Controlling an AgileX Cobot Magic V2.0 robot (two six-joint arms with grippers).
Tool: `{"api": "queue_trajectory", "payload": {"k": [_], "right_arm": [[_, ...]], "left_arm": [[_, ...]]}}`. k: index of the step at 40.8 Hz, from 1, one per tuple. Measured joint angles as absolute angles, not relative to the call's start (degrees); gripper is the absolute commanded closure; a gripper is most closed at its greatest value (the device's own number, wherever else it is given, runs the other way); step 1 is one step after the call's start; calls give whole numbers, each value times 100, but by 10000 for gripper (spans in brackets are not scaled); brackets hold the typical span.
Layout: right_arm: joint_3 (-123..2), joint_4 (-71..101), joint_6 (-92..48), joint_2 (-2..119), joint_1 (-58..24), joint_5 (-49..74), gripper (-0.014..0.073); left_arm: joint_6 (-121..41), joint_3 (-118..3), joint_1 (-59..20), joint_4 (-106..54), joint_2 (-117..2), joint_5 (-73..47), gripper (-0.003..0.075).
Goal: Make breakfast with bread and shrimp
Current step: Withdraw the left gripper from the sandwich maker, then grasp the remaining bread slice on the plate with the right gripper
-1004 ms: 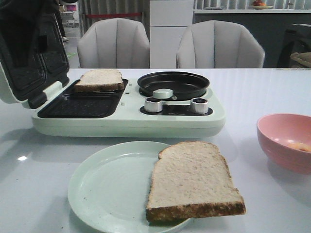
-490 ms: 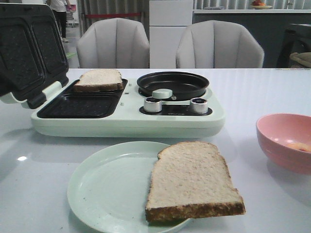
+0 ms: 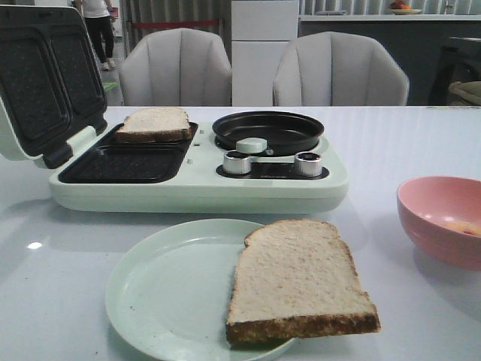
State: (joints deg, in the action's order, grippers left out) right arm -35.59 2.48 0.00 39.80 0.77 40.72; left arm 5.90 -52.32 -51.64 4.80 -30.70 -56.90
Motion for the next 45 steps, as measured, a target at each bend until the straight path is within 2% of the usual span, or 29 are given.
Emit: {"api": "queue_trajectory", "payload": {"k": [11, 17, 25, 36, 45], "right_arm": [[-3516, 463, 0, 3980, 77, 4261, 37], [-3211, 1358, -151, 4054, 77, 4314, 37], [-3034, 3373, -1667, 4865, 77, 4742, 37], [-3034, 5791, -3850, 6323, 52, 4734, 37], [-3034, 6750, -4641, 7585, -415, 4237, 37]], "left_arm": [[590, -4786, -5164, 315, -2811, -5679, 232], [590, -4560, -5164, 280, -2811, -5532, 232], [590, -4468, -5164, 280, -2811, -5327, 232], [590, -4468, -5164, 280, -2811, -5297, 232], [590, -4465, -5164, 280, -2811, -5282, 232]]}}
